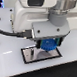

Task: Insert the blue gear onto the right peg, followed by the red gear

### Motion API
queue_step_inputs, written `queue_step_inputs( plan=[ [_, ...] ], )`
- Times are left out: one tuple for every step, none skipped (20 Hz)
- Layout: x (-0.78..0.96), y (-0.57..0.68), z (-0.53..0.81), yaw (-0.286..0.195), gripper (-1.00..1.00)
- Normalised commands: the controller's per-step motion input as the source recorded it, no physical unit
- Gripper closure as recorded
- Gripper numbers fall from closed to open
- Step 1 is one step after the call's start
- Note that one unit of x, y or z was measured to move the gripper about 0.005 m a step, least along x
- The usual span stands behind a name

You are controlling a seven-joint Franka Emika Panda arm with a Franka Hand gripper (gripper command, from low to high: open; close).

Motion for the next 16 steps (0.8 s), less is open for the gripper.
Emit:
queue_step_inputs(
  plan=[
    [0.09, 0.00, 0.00, 0.000, 1.00],
    [0.11, 0.04, 0.19, 0.000, 1.00],
    [0.30, 0.06, 0.43, 0.000, 1.00],
    [0.38, 0.06, 0.46, 0.000, 1.00],
    [0.41, 0.07, 0.53, 0.000, 1.00],
    [0.45, 0.04, 0.44, 0.000, 1.00],
    [0.38, 0.00, 0.25, 0.000, 1.00],
    [0.23, 0.00, 0.03, 0.000, 1.00],
    [0.02, 0.00, 0.00, 0.000, 1.00],
    [0.37, -0.03, 0.05, 0.000, 1.00],
    [0.35, -0.05, 0.01, 0.000, 1.00],
    [0.33, -0.08, -0.03, 0.000, 1.00],
    [0.31, -0.10, -0.10, 0.000, 1.00],
    [0.29, -0.12, -0.15, 0.000, 1.00],
    [0.26, -0.15, -0.19, 0.000, 1.00],
    [0.25, -0.17, -0.18, 0.000, 1.00]
  ],
)
